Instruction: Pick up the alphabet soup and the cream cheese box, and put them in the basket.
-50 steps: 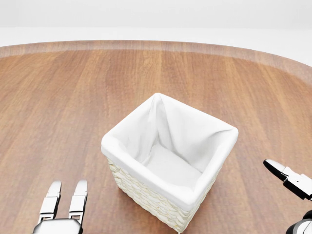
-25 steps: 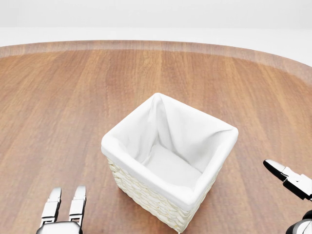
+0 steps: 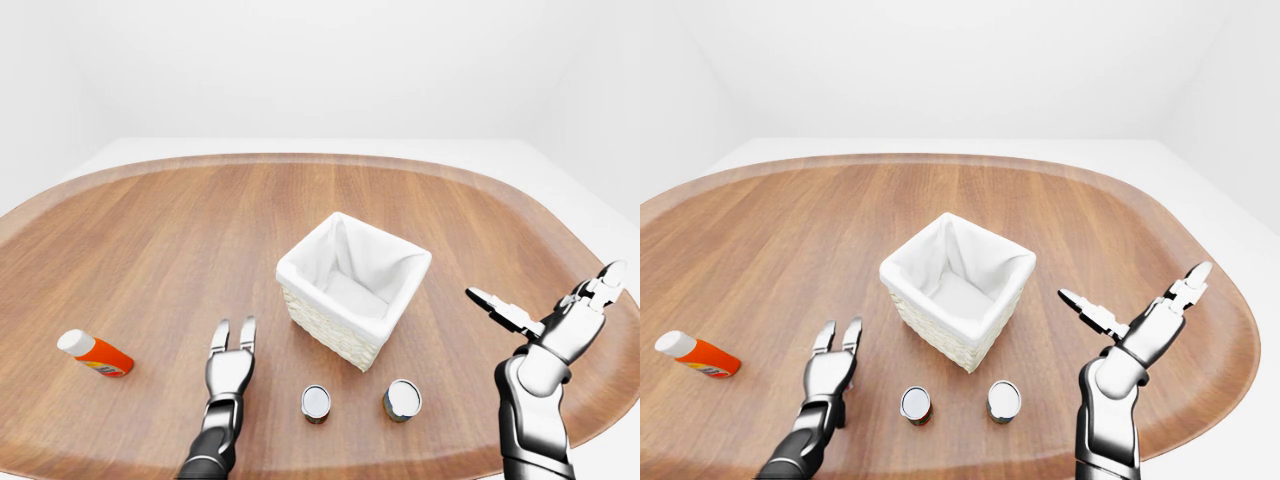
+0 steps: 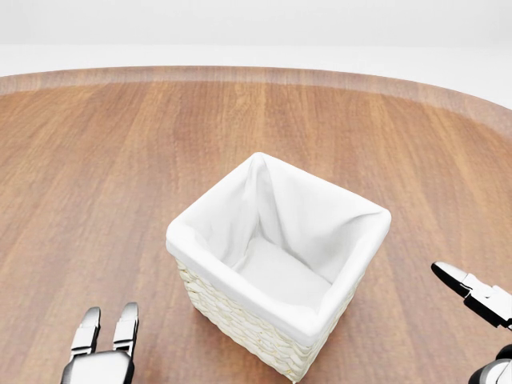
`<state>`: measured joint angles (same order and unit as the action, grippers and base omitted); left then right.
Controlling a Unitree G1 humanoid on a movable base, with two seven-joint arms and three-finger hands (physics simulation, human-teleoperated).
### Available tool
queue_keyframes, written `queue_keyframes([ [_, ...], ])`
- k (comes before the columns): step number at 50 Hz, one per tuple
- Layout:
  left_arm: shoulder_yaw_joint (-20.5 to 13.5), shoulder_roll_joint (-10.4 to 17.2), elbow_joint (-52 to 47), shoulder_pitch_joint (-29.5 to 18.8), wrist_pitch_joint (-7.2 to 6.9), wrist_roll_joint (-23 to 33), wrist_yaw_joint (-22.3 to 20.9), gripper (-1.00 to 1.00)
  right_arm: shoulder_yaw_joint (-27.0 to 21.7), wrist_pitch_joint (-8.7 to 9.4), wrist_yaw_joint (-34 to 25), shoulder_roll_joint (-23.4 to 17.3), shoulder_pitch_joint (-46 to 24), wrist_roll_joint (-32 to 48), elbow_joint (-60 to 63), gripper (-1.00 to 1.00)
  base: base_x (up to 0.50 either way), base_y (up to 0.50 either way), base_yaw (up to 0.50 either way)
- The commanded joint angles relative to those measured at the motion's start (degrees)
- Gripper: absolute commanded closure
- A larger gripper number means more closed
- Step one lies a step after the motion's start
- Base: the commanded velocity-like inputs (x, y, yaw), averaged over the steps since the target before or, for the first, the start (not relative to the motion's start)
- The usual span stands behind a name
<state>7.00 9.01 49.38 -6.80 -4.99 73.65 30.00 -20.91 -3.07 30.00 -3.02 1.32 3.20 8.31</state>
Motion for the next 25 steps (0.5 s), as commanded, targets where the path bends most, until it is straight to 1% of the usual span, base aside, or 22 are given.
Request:
queue_keyframes([
  [1, 0.8, 0.2, 8.3, 0.2, -0.01, -2.4, 0.0, -1.0, 0.0, -0.04, 0.0, 0.0, 0.0, 0.1, -0.1, -1.0, 0.0, 0.0, 0.0],
  [2, 0.9, 0.2, 8.6, 0.1, -0.01, -2.5, 0.0, -1.0, 0.0, -0.12, 0.0, 0.0, -0.1, 0.1, -0.2, -1.0, 0.0, 0.0, 0.0],
  [5, 1.1, 0.0, 11.3, -1.0, -0.01, -3.2, 0.0, -1.0, 0.0, 0.44, 0.0, 0.0, 0.1, 0.0, 0.5, -1.0, 0.0, 0.0, 0.0],
  [7, 1.1, 0.0, 14.5, -2.3, -0.01, -4.0, 0.0, -1.0, 0.0, -0.07, 0.0, 0.0, 0.0, 0.1, -0.1, -1.0, 0.0, 0.0, 0.0],
  [8, 1.2, -0.1, 15.3, -2.7, -0.01, -4.3, 0.0, -1.0, 0.0, 0.29, 0.0, 0.0, 0.1, 0.1, 0.4, -1.0, 0.0, 0.0, 0.0],
  [10, 1.5, -0.1, 16.1, -3.0, -0.01, -4.7, 0.0, -1.0, 0.0, 0.31, 0.0, 0.0, 0.1, 0.1, 0.4, -1.0, 0.0, 0.0, 0.0],
  [12, 1.8, -0.1, 17.0, -3.2, -0.01, -4.9, 0.0, -1.0, -0.1, -0.36, 0.0, 0.0, -0.1, 0.1, -0.4, -1.0, 0.0, 0.0, 0.0],
  [14, 2.0, -0.1, 17.9, -3.6, -0.01, -5.2, 0.0, -1.0, 0.0, 0.02, 0.0, 0.0, 0.0, 0.1, 0.0, -1.0, 0.0, 0.0, 0.0],
  [20, 2.5, -0.3, 22.3, -5.1, -0.01, -6.1, 0.0, -1.0, 0.0, -0.09, 0.0, 0.0, 0.0, 0.1, -0.1, -1.0, 0.0, 0.0, 0.0],
  [25, 2.8, -0.3, 24.2, -5.6, -0.01, -6.7, 0.0, -1.0, 0.0, -0.19, 0.0, 0.0, -0.1, 0.2, -0.3, -1.0, 0.0, 0.0, 0.0],
])
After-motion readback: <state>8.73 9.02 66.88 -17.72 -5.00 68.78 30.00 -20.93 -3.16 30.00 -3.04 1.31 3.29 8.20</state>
